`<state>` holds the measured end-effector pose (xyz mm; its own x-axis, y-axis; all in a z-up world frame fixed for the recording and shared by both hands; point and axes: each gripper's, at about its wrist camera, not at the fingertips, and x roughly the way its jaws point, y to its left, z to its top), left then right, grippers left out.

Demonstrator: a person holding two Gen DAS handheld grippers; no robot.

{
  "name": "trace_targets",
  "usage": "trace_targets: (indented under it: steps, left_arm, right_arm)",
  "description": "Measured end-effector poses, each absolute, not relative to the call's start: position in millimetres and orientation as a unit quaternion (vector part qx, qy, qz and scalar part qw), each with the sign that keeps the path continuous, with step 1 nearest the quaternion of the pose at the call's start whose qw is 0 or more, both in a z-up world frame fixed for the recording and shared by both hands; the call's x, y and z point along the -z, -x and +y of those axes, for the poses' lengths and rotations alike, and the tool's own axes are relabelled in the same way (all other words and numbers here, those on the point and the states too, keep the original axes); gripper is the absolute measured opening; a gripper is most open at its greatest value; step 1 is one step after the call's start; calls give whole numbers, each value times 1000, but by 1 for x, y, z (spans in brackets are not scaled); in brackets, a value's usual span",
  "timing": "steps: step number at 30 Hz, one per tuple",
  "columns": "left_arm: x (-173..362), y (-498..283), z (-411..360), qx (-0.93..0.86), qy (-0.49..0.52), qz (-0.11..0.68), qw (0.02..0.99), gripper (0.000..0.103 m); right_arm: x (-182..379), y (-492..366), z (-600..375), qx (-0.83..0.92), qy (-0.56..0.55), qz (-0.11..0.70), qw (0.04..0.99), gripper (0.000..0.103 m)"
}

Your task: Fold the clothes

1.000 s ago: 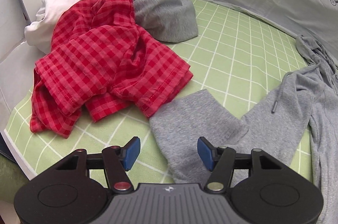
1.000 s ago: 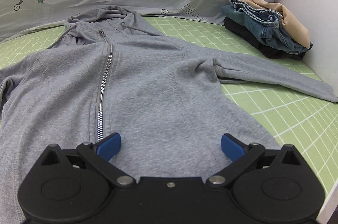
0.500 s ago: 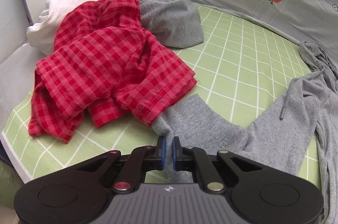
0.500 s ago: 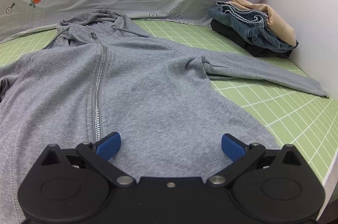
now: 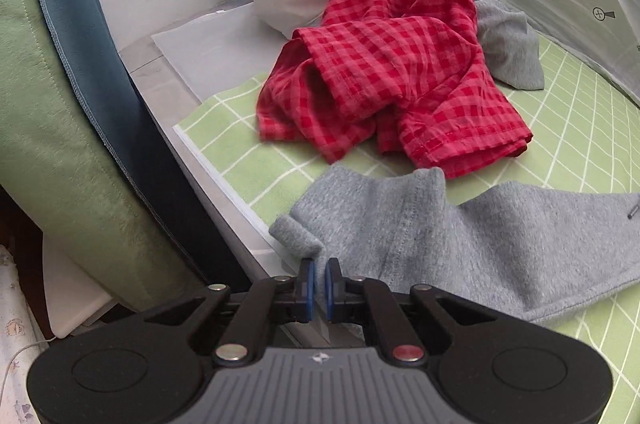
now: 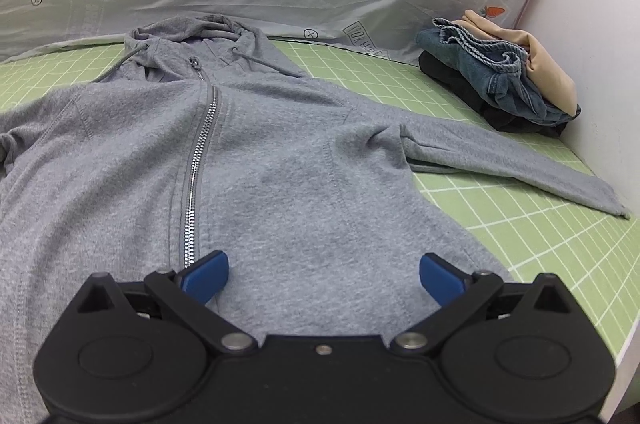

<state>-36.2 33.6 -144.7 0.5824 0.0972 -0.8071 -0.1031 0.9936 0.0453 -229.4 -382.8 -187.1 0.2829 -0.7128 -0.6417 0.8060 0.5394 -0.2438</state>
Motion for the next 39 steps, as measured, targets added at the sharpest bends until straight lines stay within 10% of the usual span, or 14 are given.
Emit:
trace_targets:
  steps: [9,20,31,34,39]
  left_arm:
    - [137,37,34,-59,19,440,896,7]
    - [142,28,30,-35,-2,450,892,8]
    - [143,21,25,-44,-8,457,889,8]
    - [144,17,21,-57,-6,457,887,8]
    - [143,12,11,-76,-6,444,893,8]
  right_arm:
    - [145,168,-364,349,-30,330,877,100]
    - [132,37,-396,217,-53,327,918,44]
    - [170,-39,-448,234,-137,379,885,49]
    - [173,-43,-451,239,-124,370,889,8]
    - [177,-58,-482,255,-142,353,889,3]
